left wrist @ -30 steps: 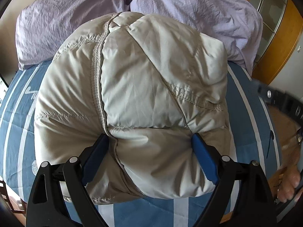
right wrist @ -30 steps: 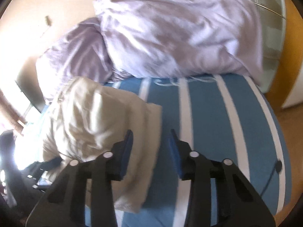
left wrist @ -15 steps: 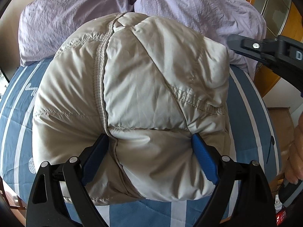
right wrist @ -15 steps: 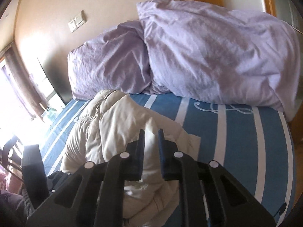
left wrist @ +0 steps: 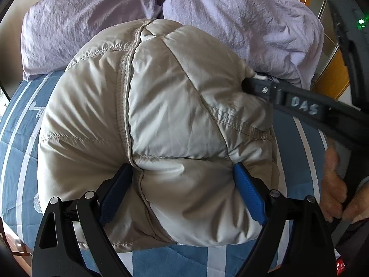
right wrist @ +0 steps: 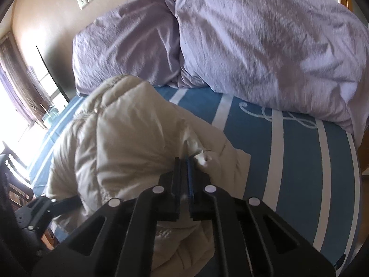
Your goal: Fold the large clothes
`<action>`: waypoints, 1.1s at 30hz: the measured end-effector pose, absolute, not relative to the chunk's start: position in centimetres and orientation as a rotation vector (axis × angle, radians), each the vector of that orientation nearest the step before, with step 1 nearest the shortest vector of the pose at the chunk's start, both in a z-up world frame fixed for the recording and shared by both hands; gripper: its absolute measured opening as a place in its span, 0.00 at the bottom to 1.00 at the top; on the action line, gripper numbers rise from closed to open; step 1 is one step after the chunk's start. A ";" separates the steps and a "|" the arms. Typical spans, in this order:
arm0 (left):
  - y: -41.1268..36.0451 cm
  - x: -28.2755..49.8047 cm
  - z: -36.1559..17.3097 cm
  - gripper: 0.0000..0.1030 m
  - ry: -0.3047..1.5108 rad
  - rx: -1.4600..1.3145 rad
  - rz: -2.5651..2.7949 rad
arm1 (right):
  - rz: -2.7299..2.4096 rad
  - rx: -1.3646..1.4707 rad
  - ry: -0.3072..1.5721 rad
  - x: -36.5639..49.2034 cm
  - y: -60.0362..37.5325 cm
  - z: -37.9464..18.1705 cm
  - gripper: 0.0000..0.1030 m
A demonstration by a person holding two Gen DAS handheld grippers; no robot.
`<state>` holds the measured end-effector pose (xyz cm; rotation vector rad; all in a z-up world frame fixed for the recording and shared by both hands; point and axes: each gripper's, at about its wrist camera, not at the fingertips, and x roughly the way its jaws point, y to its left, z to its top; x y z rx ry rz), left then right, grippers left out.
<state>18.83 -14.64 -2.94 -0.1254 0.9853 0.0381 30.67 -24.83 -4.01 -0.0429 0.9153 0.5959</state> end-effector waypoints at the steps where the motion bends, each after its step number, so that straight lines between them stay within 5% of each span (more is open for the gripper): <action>1: -14.6 18.9 -2.9 0.86 0.985 -0.126 0.033 | 0.587 -0.048 0.924 30.8 -24.8 -4.4 0.04; 33: -13.1 17.7 0.0 0.86 0.902 -0.123 -0.087 | 0.477 0.092 1.002 30.9 -25.4 -10.4 0.02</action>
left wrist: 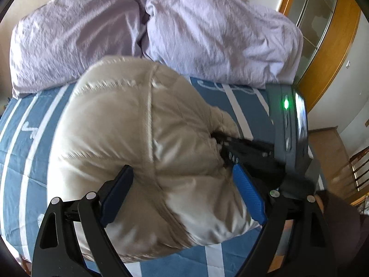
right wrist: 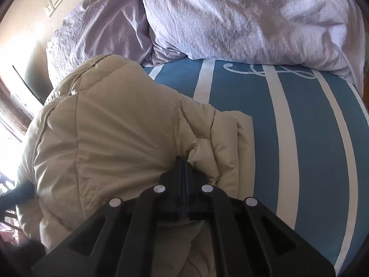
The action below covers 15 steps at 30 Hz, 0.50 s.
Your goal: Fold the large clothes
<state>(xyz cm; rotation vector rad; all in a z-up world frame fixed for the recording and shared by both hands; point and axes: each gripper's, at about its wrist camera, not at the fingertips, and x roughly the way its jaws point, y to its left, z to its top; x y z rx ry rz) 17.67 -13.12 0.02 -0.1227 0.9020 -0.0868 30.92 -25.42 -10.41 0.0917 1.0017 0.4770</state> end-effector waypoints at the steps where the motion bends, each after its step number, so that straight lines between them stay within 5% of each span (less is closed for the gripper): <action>1: -12.8 17.9 0.4 0.86 0.894 -0.129 -0.085 | 0.475 0.095 0.998 30.9 -25.4 -10.5 0.02; 15: -8.5 21.9 2.6 0.86 0.840 -0.054 0.011 | 0.451 0.101 0.978 30.3 -25.4 -10.6 0.02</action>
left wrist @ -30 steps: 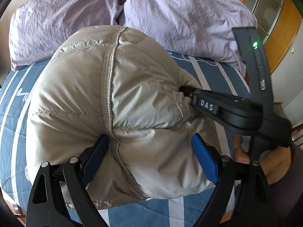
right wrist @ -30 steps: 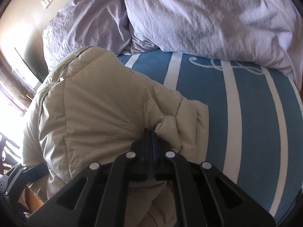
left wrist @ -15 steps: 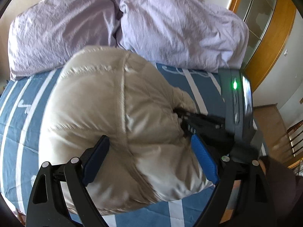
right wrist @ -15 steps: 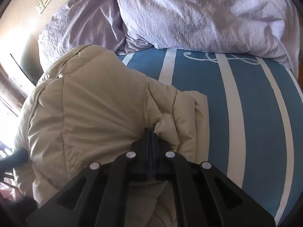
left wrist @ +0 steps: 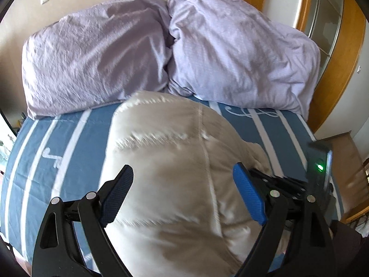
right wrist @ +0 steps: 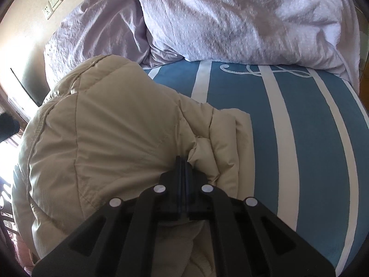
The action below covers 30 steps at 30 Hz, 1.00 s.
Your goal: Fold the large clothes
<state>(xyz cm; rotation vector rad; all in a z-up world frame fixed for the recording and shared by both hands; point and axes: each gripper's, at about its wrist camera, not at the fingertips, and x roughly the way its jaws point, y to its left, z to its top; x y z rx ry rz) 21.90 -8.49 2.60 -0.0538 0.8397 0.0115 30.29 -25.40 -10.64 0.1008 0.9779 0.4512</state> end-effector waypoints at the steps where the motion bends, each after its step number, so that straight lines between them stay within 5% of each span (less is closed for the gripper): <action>1: -8.1 22.3 2.6 0.86 0.839 -0.048 0.021 | 0.448 0.103 0.976 30.2 -25.4 -10.6 0.02; 30: -2.9 27.4 -2.9 0.93 0.908 -0.040 0.115 | 0.359 0.117 0.939 29.2 -25.0 -10.6 0.02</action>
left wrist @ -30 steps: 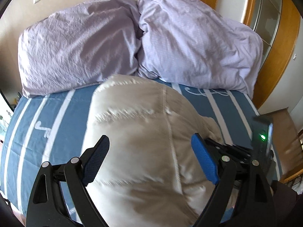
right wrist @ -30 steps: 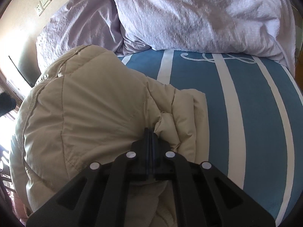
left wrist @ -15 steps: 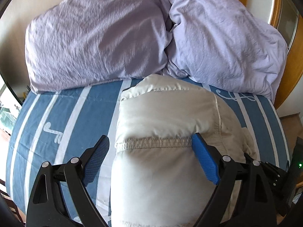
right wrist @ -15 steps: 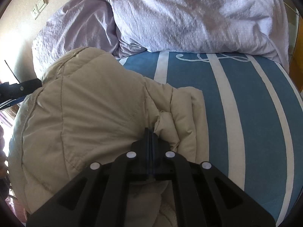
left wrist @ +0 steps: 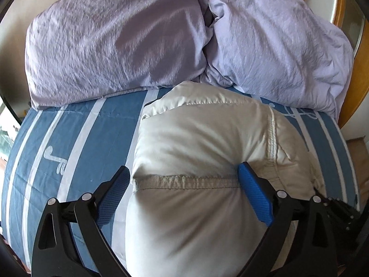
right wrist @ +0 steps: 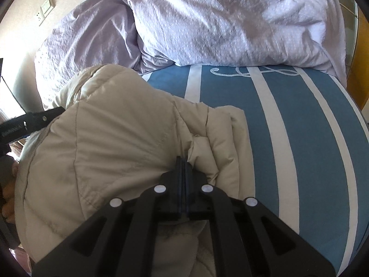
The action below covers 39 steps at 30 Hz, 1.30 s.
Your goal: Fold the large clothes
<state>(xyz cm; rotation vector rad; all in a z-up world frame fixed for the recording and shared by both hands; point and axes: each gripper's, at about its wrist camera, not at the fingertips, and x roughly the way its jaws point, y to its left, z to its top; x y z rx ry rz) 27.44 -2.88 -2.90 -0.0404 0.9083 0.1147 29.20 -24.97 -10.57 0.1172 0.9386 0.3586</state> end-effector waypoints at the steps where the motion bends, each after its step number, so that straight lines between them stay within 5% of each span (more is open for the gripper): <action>1: -3.0 27.5 -3.1 0.93 0.904 -0.029 0.118 | 0.356 0.118 0.936 29.2 -24.9 -10.6 0.02; 39: -1.8 28.5 -6.5 0.99 0.873 -0.057 0.118 | 0.310 0.098 0.880 29.1 -24.2 -11.0 0.02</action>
